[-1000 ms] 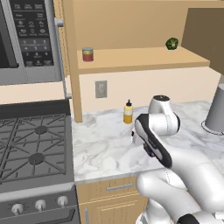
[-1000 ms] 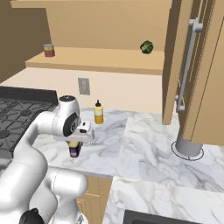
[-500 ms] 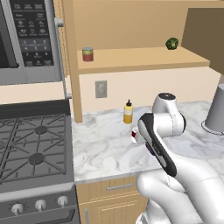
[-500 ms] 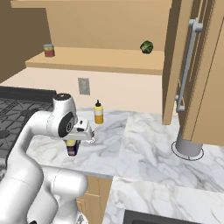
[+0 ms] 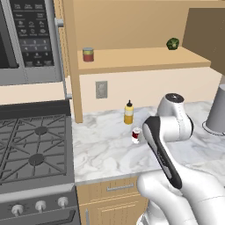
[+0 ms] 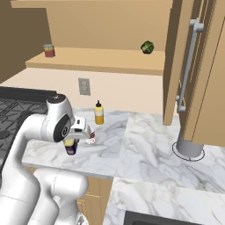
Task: Pick the cans from the counter and place them in their designated side in the cabinet.
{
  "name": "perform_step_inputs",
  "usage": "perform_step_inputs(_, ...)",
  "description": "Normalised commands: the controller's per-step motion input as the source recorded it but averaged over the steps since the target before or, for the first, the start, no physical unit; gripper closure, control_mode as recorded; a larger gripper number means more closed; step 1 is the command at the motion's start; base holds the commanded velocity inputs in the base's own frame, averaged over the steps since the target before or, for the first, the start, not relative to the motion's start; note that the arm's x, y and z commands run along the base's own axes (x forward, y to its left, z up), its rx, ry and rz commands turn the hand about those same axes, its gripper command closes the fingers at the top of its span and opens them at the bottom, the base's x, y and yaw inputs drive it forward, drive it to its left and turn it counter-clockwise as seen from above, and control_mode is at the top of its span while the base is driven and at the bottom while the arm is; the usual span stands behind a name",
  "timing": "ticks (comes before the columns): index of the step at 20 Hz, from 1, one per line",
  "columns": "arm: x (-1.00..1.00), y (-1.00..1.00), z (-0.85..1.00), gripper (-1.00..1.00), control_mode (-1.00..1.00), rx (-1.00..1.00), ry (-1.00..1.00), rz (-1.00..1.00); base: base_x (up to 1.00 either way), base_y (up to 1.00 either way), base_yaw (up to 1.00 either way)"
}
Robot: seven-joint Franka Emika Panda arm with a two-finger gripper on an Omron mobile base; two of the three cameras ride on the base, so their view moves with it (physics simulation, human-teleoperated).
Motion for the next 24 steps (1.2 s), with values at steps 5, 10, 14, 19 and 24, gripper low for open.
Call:
perform_step_inputs(5, -0.1, 0.0, 0.22, 1.0, -1.0, 0.0, -0.11, 0.03, 0.0, 0.0, 0.0)
perform_step_inputs(10, -0.09, -0.02, 0.3, 1.0, -1.0, 0.0, -0.11, 0.03, 0.0, 0.0, 0.0)
perform_step_inputs(14, -0.14, -0.02, 0.32, 1.0, -1.0, 0.0, -0.13, 0.03, 0.0, 0.0, 0.0)
perform_step_inputs(19, -0.16, -0.01, 0.34, 1.0, -1.0, 0.0, -0.14, 0.03, 0.0, 0.0, 0.0)
perform_step_inputs(24, -0.12, 0.0, 0.3, 1.0, -1.0, 0.0, -0.12, 0.03, 0.0, 0.0, 0.0)
